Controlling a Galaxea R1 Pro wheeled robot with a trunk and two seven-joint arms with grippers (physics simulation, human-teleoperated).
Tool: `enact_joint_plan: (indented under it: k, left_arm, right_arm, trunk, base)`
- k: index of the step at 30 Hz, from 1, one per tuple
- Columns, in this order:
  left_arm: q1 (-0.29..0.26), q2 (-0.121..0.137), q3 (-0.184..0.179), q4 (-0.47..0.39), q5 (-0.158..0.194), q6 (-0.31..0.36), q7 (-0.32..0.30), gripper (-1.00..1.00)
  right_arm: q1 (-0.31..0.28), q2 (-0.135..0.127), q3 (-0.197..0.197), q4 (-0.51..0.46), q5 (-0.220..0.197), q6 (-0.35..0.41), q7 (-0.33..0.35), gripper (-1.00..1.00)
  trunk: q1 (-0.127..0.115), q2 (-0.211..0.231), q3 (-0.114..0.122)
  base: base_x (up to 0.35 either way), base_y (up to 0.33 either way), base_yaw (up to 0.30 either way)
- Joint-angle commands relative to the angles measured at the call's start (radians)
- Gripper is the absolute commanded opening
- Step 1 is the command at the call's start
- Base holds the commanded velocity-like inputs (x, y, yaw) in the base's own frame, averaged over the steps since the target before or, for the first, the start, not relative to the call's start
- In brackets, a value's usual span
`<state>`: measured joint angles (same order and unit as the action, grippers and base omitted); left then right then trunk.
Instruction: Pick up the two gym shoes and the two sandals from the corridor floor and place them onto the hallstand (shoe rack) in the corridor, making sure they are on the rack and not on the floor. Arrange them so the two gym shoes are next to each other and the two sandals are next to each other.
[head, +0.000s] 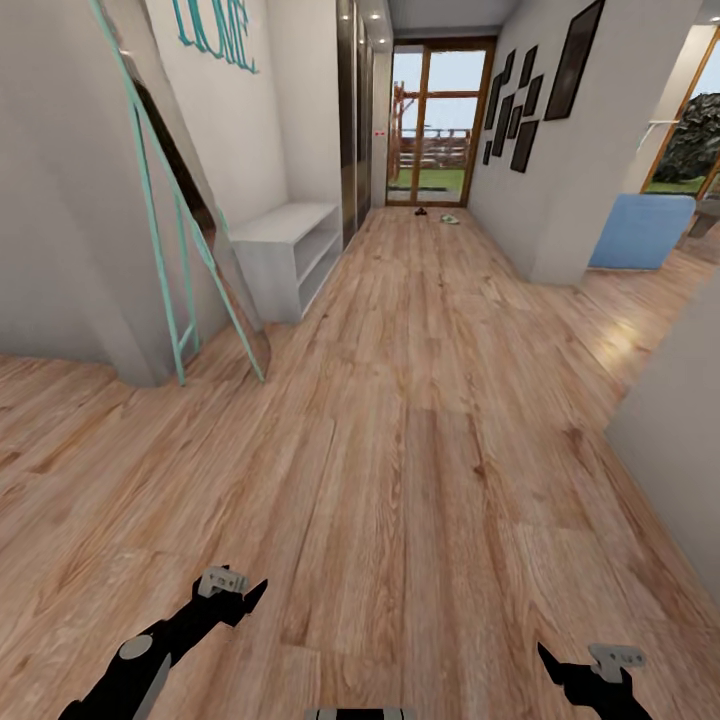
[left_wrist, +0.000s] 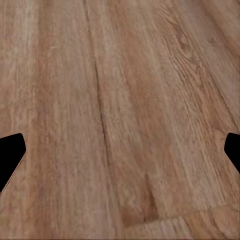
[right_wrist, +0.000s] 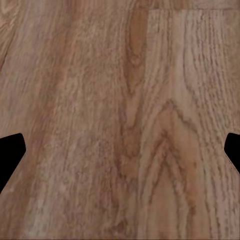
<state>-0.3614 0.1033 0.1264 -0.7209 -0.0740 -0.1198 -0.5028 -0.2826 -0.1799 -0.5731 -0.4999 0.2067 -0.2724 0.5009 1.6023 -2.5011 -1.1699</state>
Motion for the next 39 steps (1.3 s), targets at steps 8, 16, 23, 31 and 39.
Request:
enact_joint_plan:
  k: [8,16,23,31,39]
  left_arm:
    - [-0.001,-0.003,0.007,0.041,0.009,-0.011,0.088,1.00]
    - [-0.001,-0.028,0.005,0.098,0.028,-0.112,0.241,1.00]
    - [-0.001,-0.070,0.000,0.123,0.022,-0.176,0.335,1.00]
    - [0.001,-0.077,-0.001,0.149,0.029,-0.215,0.365,1.00]
    - [0.001,-0.080,-0.001,0.195,0.032,-0.267,0.368,1.00]
  right_arm:
    - [-0.001,0.003,-0.008,0.012,0.011,-0.027,-0.005,1.00]
    - [-0.001,0.031,-0.008,0.050,0.010,-0.104,-0.089,1.00]
    - [-0.001,0.095,-0.006,0.064,0.026,-0.244,-0.236,1.00]
    - [-0.001,0.122,-0.005,0.159,0.134,-0.480,-0.355,1.00]
    - [-0.001,0.127,-0.006,0.240,0.177,-0.615,-0.406,1.00]
  trunk:
    - [0.000,0.000,-0.001]
    - [0.000,0.000,-0.001]
    - [0.000,0.000,-0.001]
    - [0.000,0.000,-0.001]
    - [0.000,0.000,-0.001]
  base:
    - [0.339,0.000,0.000]
    - [0.339,0.000,0.000]
    - [0.339,0.000,0.000]
    - [0.339,0.000,0.000]
    - [0.339,0.000,0.000]
